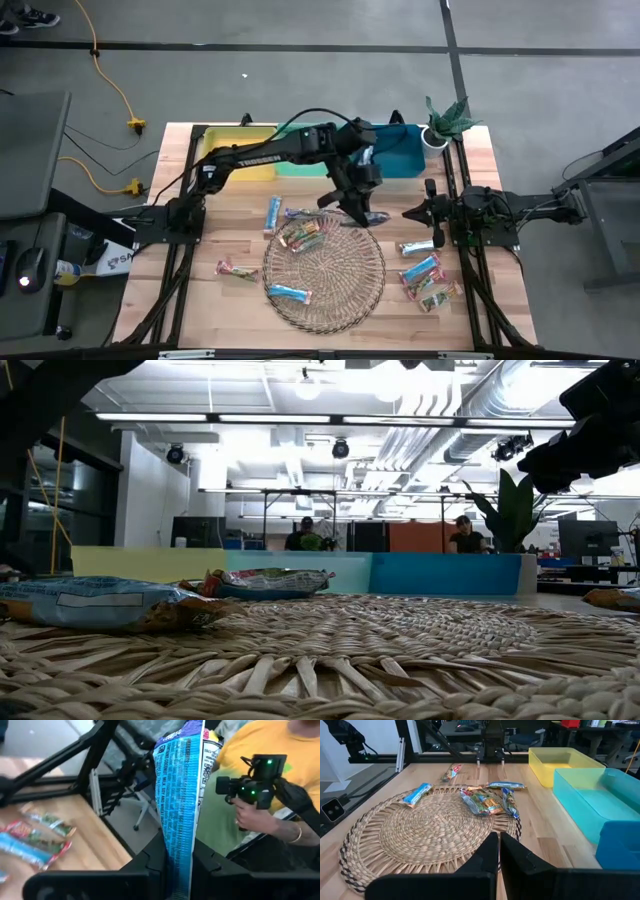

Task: Pick and place Granola Bars by type
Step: Put the bottom blue granola bar into the blue bin

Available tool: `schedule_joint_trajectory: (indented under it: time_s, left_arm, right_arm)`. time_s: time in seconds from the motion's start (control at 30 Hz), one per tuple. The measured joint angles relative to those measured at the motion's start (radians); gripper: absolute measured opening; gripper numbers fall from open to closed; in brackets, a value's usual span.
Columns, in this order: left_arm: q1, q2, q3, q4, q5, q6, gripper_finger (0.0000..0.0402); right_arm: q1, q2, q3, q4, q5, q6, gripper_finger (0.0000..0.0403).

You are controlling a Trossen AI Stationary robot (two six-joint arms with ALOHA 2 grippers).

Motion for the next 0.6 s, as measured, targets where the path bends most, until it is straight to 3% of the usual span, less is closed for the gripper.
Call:
schedule_joint_trajectory:
  time_s: [0.37,0.6]
  left_arm:
    - [0.010,-0.003,0.008,0.110,0.036,-0.055,0.0041]
    - [0.058,-0.027,0.009,0.398,-0.015,-0.173,0.0041]
  right_arm:
    - [0.000,0.000,0.000,0.000,0.000,0.000,0.0000]
    - [0.000,0.000,0.000,0.000,0.001,0.000,0.0000]
